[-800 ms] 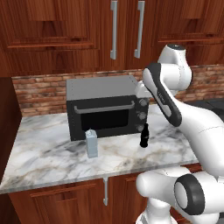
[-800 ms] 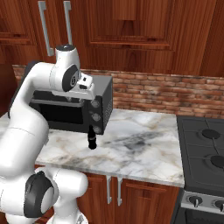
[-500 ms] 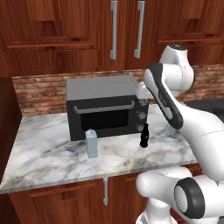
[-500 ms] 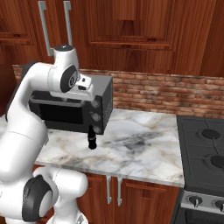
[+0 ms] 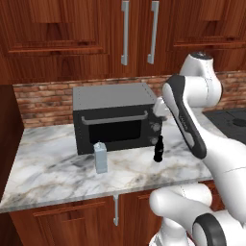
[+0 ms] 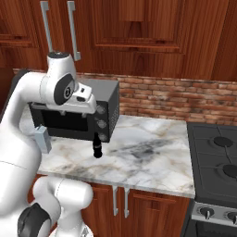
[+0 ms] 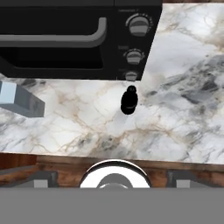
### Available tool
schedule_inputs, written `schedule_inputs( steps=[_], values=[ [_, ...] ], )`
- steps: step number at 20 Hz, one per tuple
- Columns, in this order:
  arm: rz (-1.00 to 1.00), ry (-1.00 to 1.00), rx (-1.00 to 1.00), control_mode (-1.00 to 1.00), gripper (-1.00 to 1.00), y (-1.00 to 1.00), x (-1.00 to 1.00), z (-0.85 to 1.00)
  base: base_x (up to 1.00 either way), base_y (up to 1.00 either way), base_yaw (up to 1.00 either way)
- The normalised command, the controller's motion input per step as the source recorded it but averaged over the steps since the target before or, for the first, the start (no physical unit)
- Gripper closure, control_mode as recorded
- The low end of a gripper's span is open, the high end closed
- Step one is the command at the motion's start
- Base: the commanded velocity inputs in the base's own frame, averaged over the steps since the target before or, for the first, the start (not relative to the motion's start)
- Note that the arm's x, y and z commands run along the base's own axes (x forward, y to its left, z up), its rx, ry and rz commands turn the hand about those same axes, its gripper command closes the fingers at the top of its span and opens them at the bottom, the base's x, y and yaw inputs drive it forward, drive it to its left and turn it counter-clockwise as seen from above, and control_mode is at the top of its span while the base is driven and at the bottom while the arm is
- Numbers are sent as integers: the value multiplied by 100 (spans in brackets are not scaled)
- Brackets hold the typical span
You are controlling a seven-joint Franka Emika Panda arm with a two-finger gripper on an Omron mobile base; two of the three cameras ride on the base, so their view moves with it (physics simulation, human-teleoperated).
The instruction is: Move the drinks to the dining counter.
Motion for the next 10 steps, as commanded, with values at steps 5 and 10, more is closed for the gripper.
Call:
schedule_inputs(
  steps=[5, 10],
  values=[
    [0, 2, -2, -100, -100, 0, -25, -11, 0, 0, 0],
    [0, 3, -2, -100, -100, 0, -14, -20, 0, 0, 0]
  ],
)
